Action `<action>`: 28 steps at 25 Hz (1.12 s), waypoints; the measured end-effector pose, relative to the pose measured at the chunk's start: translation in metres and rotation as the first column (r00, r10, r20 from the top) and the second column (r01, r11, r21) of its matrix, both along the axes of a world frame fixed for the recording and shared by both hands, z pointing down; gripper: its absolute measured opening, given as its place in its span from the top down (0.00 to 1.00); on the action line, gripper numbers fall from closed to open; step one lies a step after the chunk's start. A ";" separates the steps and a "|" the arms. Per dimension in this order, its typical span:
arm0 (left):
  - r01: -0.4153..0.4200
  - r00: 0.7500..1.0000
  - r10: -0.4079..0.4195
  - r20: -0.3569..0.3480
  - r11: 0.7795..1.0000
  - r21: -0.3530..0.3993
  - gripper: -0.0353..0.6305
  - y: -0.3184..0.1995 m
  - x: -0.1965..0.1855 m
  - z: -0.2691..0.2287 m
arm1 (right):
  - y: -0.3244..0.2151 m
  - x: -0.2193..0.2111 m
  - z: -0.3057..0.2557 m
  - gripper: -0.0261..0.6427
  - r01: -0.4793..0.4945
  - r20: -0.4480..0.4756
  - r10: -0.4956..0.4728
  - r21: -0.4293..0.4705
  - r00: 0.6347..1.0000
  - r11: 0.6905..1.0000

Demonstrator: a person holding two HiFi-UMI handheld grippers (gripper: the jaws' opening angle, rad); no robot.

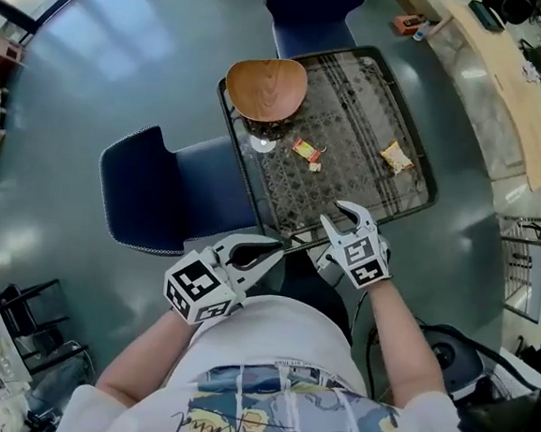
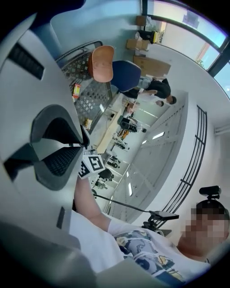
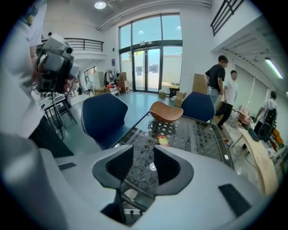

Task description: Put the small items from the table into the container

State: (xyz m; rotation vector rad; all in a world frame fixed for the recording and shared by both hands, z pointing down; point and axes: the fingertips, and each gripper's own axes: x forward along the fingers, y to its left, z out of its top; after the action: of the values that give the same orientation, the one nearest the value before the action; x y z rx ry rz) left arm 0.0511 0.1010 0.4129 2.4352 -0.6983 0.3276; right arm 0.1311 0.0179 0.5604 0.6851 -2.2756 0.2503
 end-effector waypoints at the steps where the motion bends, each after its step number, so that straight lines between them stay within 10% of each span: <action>1: 0.024 1.000 -0.024 0.006 1.000 -0.005 0.93 -0.009 0.003 0.002 | -0.014 -0.001 0.010 0.77 0.036 -0.020 -0.036 -0.004 0.999 0.999; 13: 0.196 0.980 -0.194 0.031 0.978 -0.071 0.93 -0.056 0.001 0.013 | -0.102 -0.033 0.118 0.77 0.285 -0.173 -0.293 -0.069 0.940 0.956; 28: 0.271 0.962 -0.269 0.040 0.958 -0.098 0.93 -0.060 -0.054 0.017 | -0.114 -0.051 0.175 0.80 0.318 -0.297 -0.354 -0.162 0.887 0.934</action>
State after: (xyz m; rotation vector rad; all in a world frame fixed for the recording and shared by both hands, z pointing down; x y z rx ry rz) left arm -0.0026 0.0413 0.4294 2.2070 -0.9881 0.2784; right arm 0.0805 -0.0961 0.7352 0.2413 -2.0041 0.0849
